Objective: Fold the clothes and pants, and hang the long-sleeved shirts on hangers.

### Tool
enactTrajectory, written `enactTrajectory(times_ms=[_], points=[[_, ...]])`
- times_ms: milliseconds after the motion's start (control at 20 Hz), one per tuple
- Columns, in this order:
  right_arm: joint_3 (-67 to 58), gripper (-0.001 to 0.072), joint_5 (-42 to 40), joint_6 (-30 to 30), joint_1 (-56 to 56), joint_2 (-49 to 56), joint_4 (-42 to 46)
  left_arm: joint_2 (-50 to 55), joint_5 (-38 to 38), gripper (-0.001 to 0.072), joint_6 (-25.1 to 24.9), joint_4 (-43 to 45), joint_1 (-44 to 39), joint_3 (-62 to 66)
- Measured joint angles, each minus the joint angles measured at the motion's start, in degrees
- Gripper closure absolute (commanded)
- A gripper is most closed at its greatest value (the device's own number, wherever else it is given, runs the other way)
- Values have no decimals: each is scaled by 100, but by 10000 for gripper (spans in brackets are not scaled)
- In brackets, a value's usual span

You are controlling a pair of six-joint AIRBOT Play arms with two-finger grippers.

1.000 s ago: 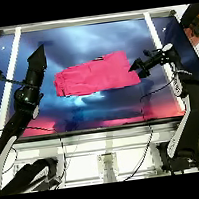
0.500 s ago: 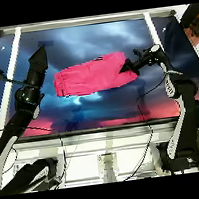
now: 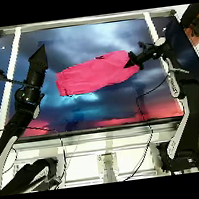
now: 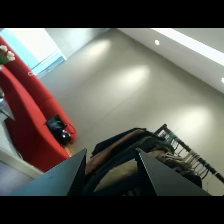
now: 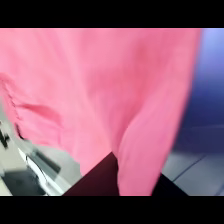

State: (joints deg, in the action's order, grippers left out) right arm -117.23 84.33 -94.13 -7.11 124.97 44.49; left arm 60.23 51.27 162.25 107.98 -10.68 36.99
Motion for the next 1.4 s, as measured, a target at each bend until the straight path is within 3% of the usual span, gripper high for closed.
enactTrajectory(times_ms=[400, 1100, 1400], points=[[-11, 705, 398, -295, -1405, -920, 1499, 0, 15, 346, 114, -2, 0, 0], [-11, 704, 1139, -122, -4551, -1786, 4011, 0, 17, 347, 131, -4, 0, 0], [-11, 703, 1088, -120, -5215, -2146, 4452, 0, 17, 347, 131, -4, 0, 0]])
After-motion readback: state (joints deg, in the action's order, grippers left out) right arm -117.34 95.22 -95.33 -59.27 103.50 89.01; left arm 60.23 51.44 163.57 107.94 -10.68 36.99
